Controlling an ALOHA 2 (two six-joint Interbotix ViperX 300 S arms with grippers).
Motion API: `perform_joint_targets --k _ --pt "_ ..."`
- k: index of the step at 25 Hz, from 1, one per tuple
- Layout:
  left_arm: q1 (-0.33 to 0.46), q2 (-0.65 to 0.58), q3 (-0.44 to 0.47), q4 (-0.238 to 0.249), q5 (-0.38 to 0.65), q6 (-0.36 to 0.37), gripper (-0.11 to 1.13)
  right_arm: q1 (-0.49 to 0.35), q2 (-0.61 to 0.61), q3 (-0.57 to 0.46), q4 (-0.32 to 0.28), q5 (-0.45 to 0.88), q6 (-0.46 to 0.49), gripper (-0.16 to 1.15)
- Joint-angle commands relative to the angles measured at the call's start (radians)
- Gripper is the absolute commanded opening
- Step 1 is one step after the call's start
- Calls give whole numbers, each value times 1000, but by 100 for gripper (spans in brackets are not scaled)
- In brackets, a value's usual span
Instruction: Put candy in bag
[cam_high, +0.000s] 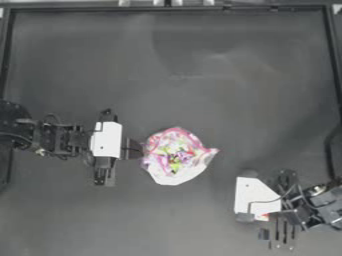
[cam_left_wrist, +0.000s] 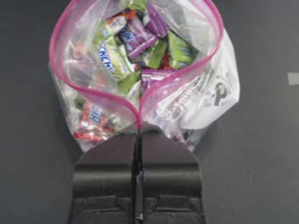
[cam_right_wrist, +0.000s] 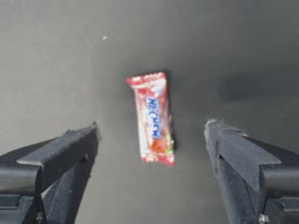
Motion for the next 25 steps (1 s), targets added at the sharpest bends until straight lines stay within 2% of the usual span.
perform_joint_targets --k 1,4,25 --pt "0 -41 -20 0 -6 0 5 2 0 -18 -35 -6 21 99" --pt "0 -43 -20 0 -6 0 5 2 17 -20 -49 -6 37 99" --pt "-2 -43 -20 -2 -8 -2 5 3 109 -15 -48 -38 40 99"
